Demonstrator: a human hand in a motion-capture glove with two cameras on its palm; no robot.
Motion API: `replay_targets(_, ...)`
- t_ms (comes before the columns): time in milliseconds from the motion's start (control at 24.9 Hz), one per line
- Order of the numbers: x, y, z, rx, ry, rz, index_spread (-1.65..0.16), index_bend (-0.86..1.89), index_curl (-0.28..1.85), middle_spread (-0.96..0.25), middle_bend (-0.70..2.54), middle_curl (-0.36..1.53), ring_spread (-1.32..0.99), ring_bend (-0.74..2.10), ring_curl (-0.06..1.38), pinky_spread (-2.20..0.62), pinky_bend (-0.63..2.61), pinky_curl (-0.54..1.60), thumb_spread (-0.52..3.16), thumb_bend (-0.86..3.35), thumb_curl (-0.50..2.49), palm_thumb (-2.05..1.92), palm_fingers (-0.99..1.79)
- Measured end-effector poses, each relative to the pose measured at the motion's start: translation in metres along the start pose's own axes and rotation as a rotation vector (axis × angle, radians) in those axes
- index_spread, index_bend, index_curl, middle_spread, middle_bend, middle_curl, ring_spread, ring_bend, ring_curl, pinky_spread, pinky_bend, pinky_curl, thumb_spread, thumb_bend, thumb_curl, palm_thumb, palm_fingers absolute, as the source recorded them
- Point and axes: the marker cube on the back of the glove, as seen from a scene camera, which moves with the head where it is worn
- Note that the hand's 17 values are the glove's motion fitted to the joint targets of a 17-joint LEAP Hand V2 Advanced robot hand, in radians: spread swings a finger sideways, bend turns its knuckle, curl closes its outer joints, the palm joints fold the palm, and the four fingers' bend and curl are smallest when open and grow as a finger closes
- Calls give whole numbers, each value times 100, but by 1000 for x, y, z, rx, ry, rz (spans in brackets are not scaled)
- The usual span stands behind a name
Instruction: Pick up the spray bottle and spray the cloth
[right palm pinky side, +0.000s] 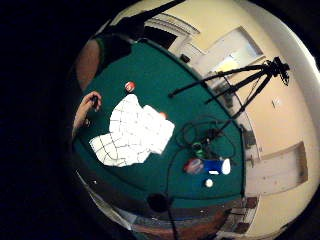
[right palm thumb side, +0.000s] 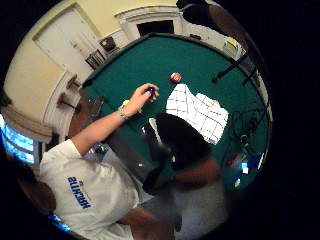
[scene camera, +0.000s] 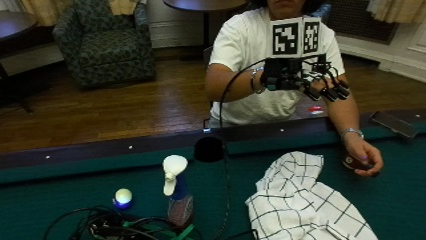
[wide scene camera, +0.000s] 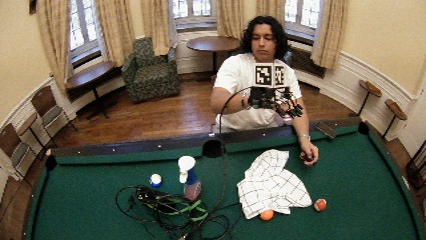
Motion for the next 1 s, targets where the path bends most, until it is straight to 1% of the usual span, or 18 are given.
replay_targets(201, 4, 0, 2, -14, 21, -3, -34, 19, 13, -9, 24, 12, -8, 34, 14, 14, 36, 15, 69, 20, 10, 35, 55)
replay_targets(401, 7, 2, 3, -25, 12, -1, -40, 16, 17, -10, 24, 16, -9, 34, 18, 18, 37, 20, 89, 18, 13, 37, 55)
replay_targets(682, 21, 19, 7, -29, -12, 46, -44, 16, 21, -11, 21, 20, -10, 34, 21, 19, 35, 23, 104, 15, 17, 38, 54)
replay_targets(1003, 59, 64, 26, -37, -79, 165, -45, 15, 23, -11, 19, 24, -11, 35, 23, 19, 35, 26, 111, 10, 20, 40, 56)
